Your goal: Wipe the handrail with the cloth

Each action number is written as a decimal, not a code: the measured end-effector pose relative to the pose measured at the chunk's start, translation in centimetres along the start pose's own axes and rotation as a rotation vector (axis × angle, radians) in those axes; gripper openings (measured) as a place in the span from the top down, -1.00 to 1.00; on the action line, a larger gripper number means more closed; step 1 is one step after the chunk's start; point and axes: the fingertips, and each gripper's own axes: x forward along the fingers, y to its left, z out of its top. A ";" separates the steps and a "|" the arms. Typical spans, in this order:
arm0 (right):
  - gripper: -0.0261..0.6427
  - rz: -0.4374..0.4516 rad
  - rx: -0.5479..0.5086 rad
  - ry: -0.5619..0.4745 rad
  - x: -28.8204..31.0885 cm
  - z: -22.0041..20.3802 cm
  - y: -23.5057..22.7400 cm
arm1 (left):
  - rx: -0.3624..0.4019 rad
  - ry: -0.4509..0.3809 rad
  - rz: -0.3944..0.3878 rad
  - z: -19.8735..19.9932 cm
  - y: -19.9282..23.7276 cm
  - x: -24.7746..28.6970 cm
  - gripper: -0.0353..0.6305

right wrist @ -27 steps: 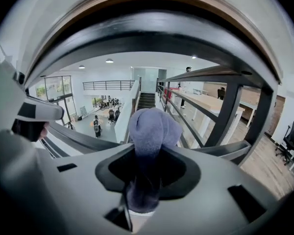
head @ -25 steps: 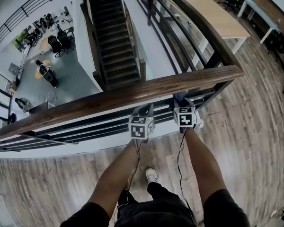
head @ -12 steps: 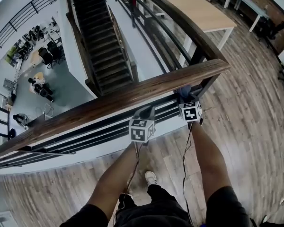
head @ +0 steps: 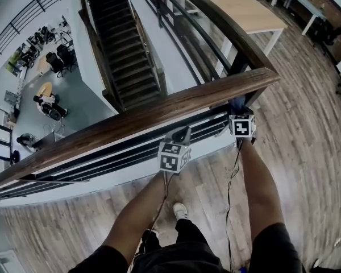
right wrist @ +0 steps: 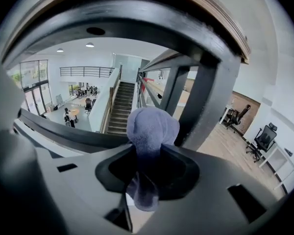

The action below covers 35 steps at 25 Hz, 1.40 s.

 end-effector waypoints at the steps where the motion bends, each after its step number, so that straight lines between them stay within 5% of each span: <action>1: 0.58 -0.009 0.002 0.002 0.2 -0.2 -0.7 | 0.001 -0.002 -0.003 -0.2 -0.2 -0.1 0.90; 6: 0.58 -0.038 0.026 -0.071 -0.2 0.4 -0.6 | 0.003 -0.044 -0.007 -0.7 1.0 -2.1 0.90; 10: 0.58 0.007 0.105 -0.207 -2.6 0.6 5.0 | -0.025 -0.108 0.027 -2.4 4.2 -5.6 0.90; 16: 0.58 0.196 0.191 -0.335 -10.2 -0.6 23.2 | -0.056 -0.215 0.108 -7.2 12.0 -16.0 0.90; 25: 0.58 0.438 0.047 -0.397 -16.6 -3.8 56.7 | -0.151 -0.268 0.302 -22.0 31.5 -35.6 0.90; 30: 0.58 0.496 0.003 -0.430 -16.4 -3.0 71.6 | -0.149 -0.298 0.464 -28.9 42.2 -45.1 0.90; 35: 0.58 0.608 0.012 -0.400 -16.8 -3.9 85.8 | -0.183 -0.329 0.539 -33.8 50.1 -52.9 0.90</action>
